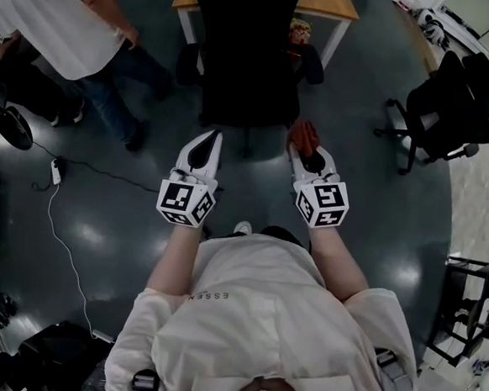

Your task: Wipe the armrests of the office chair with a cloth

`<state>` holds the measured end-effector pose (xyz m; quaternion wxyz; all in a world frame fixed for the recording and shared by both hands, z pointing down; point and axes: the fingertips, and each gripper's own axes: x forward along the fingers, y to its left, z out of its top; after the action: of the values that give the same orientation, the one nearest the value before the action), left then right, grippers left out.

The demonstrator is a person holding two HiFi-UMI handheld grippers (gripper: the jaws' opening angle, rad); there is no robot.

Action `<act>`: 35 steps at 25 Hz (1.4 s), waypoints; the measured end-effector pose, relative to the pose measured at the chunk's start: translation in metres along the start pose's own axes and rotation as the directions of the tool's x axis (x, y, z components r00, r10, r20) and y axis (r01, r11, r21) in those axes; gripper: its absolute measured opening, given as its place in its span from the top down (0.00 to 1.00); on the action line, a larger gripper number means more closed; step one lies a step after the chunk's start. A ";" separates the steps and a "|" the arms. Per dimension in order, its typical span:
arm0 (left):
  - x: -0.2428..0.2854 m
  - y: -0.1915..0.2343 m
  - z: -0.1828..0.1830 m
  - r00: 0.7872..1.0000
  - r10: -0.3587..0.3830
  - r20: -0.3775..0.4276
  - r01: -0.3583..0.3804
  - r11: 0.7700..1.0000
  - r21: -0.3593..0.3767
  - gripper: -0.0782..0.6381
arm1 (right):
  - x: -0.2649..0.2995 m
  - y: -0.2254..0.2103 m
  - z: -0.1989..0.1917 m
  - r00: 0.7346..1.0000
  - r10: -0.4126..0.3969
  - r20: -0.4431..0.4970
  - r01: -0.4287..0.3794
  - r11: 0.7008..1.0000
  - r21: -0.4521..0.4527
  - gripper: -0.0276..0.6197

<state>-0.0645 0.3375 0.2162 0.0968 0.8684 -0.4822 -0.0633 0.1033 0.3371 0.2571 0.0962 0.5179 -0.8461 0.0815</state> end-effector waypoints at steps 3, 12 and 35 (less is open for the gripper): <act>-0.013 -0.002 0.004 1.000 0.012 0.006 -0.012 1.000 -0.010 0.87 | -0.008 0.011 0.003 1.000 0.014 0.000 -0.014 1.000 -0.004 0.88; -0.027 -0.011 -0.004 0.998 0.063 -0.018 -0.063 0.998 -0.017 0.87 | -0.030 0.014 0.007 1.000 0.022 0.008 -0.023 1.000 0.016 0.88; -0.031 -0.025 -0.007 1.000 -0.003 -0.027 0.002 1.000 -0.025 0.87 | -0.038 0.016 0.002 1.000 0.008 0.016 -0.008 1.000 -0.012 0.88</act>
<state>-0.0592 0.3773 0.2176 0.1141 0.8686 -0.4788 -0.0575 0.1053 0.3764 0.2458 0.0921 0.5144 -0.8495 0.0724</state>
